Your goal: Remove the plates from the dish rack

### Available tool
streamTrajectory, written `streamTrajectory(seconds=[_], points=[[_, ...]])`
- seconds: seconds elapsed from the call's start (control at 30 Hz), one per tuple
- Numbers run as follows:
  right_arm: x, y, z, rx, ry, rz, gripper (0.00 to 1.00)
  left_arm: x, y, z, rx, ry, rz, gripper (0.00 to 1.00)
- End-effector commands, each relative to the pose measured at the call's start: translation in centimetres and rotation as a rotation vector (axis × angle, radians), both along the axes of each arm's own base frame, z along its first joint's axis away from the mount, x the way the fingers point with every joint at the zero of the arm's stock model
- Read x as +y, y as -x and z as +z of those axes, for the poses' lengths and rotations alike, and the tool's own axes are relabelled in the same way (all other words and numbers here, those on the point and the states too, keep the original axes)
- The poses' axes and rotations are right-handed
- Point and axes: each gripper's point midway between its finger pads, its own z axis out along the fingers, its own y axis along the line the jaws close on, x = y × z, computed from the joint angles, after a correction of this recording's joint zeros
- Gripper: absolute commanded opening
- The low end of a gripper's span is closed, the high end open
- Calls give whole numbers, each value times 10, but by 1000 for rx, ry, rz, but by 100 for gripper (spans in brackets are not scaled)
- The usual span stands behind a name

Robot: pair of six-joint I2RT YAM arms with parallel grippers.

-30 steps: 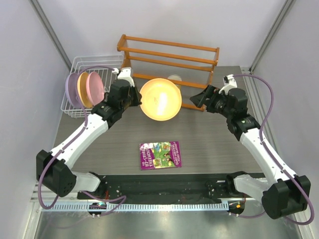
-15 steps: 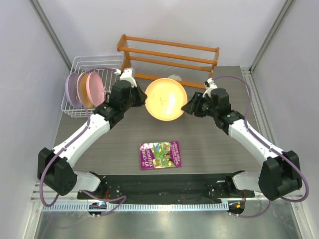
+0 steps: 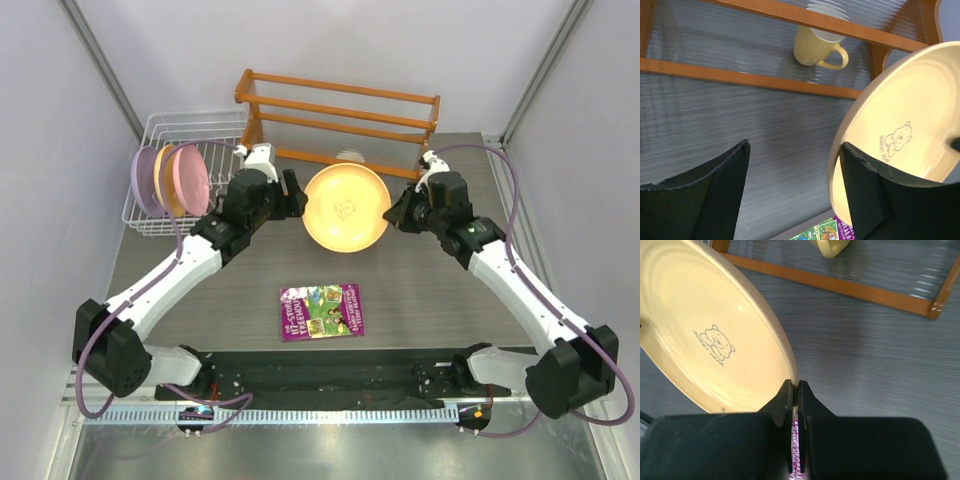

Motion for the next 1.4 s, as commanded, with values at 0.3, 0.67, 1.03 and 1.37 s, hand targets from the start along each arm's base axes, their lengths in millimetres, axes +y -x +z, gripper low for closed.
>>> streamTrajectory(seconds=[0.3, 0.67, 1.03, 1.37], points=[[-92, 53, -19, 112, 286, -209, 1, 87, 3, 33, -186, -240, 283, 81], [-86, 46, -7, 84, 236, -199, 1, 70, 0, 27, -167, -190, 228, 90], [-69, 38, -15, 84, 163, -163, 1, 23, 5, 32, -208, -68, -3, 93], [-72, 30, -29, 112, 192, -182, 1, -5, 14, 35, -229, -12, -165, 94]])
